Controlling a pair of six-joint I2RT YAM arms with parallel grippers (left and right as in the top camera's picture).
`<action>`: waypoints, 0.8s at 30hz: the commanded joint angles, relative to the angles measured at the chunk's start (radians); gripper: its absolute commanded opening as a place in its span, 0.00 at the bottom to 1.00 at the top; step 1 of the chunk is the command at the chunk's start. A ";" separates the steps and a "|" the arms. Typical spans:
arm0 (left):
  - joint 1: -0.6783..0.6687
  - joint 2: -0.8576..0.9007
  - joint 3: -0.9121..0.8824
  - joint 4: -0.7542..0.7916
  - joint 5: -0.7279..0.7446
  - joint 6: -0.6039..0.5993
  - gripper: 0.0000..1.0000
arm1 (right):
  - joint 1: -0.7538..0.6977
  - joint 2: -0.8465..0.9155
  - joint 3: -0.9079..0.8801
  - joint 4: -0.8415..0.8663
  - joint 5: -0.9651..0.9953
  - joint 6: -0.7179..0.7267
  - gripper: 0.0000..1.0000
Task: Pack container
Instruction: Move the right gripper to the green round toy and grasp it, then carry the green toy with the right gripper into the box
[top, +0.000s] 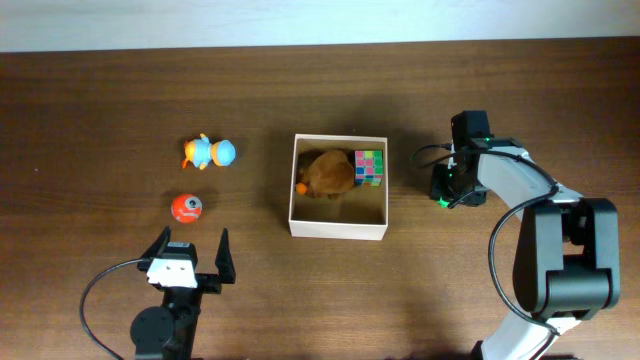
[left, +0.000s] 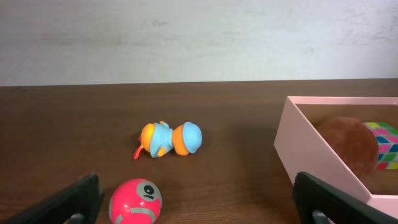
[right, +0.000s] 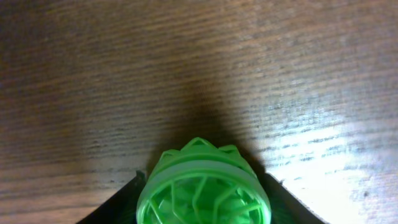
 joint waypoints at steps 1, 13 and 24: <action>-0.003 -0.009 -0.006 0.000 -0.007 0.016 0.99 | -0.005 0.013 -0.013 0.005 0.009 -0.005 0.45; -0.003 -0.009 -0.006 0.000 -0.007 0.016 0.99 | -0.004 0.009 0.059 -0.050 -0.052 -0.009 0.40; -0.003 -0.009 -0.006 0.000 -0.007 0.016 0.99 | -0.004 -0.034 0.367 -0.286 -0.294 -0.169 0.41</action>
